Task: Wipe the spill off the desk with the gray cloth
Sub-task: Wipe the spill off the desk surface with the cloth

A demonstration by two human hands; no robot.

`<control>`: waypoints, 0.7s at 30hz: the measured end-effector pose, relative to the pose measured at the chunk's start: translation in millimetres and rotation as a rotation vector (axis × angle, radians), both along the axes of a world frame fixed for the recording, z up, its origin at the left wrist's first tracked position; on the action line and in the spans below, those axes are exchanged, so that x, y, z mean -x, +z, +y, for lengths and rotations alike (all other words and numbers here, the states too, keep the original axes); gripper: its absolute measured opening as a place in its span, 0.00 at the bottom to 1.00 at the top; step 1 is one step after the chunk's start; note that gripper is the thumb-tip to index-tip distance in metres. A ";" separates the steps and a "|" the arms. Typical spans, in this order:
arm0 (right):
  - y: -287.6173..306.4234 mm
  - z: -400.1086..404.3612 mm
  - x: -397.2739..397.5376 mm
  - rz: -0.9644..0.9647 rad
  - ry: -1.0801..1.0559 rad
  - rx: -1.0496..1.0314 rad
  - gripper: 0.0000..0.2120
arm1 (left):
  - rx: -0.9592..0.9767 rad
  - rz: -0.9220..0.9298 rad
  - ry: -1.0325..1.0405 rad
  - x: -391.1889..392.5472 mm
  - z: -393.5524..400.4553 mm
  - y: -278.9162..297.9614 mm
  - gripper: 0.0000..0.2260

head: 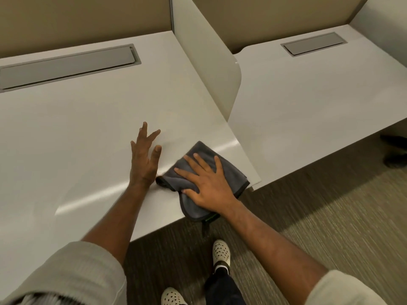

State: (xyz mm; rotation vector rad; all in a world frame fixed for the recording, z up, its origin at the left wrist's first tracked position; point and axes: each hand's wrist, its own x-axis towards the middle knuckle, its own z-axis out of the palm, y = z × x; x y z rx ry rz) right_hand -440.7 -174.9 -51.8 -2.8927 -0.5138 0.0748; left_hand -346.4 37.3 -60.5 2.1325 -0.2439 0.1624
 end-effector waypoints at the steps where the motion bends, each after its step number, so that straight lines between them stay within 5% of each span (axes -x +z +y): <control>1: -0.1 -7.6 10.0 0.004 -0.011 -0.007 0.30 | -0.013 0.002 -0.003 0.1 0.1 -0.8 0.34; 21: -16.0 -88.7 50.9 -0.245 -0.171 -0.220 0.25 | -0.302 0.016 -0.018 -1.5 -3.9 -4.9 0.32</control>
